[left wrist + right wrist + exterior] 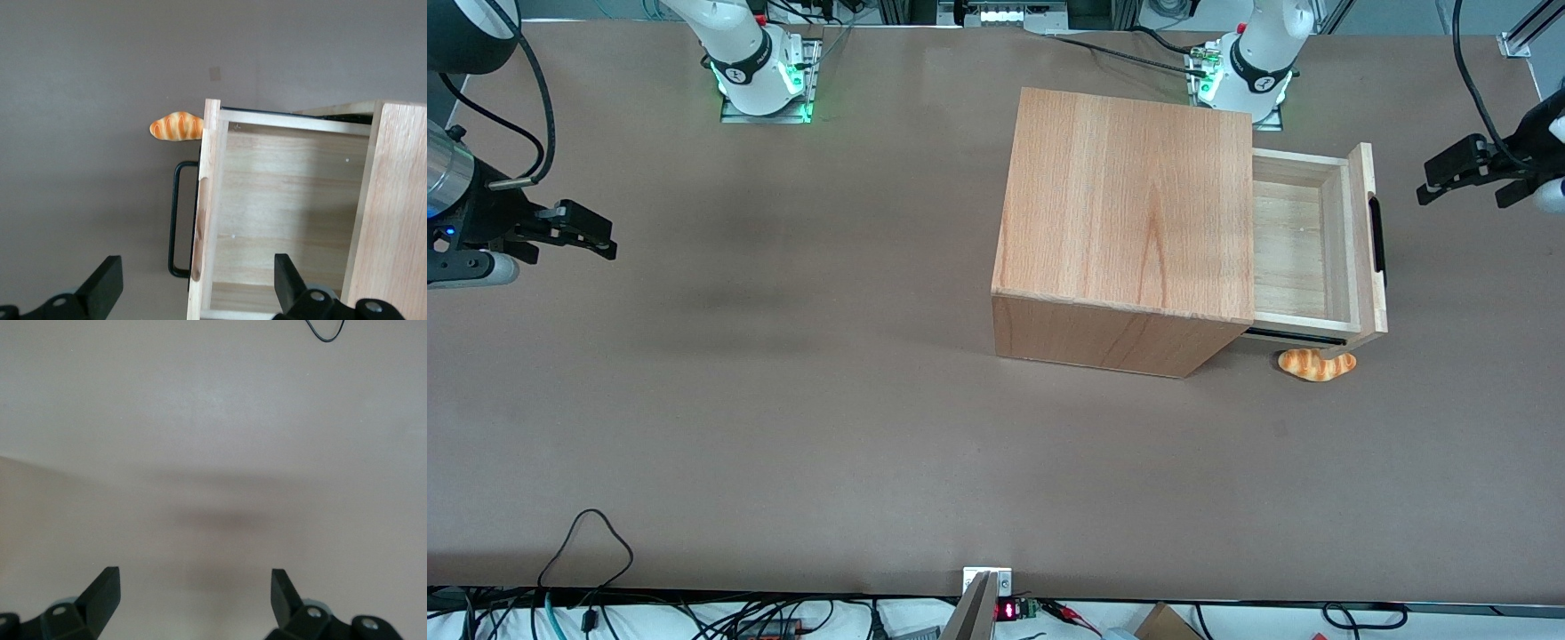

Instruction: Open top drawer with left arm

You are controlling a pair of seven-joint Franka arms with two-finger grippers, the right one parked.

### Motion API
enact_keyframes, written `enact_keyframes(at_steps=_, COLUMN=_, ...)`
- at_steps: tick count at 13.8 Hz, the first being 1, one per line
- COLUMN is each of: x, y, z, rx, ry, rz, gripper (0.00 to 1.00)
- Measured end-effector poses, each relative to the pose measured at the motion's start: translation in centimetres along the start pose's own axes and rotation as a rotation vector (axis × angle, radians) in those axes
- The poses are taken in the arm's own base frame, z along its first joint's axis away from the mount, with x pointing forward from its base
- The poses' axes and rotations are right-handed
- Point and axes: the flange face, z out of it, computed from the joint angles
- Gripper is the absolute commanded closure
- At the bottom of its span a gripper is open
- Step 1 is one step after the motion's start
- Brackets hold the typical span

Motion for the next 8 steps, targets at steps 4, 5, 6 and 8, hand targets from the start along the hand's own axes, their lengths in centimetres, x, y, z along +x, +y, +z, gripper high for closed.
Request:
enact_keyframes(at_steps=4, x=0.30, y=-0.06, z=0.83, rx=0.000, ry=0.007, rz=-0.001, gripper=0.00)
enact_keyframes(at_steps=5, x=0.29, y=-0.05, z=0.81, rx=0.000, ry=0.007, rz=-0.001, gripper=0.00)
enact_keyframes(at_steps=6, x=0.27, y=-0.05, z=0.80, rx=0.000, ry=0.006, rz=-0.001, gripper=0.00)
enact_keyframes(at_steps=8, x=0.20, y=-0.05, z=0.83, rx=0.000, ry=0.000, rz=-0.001, gripper=0.00)
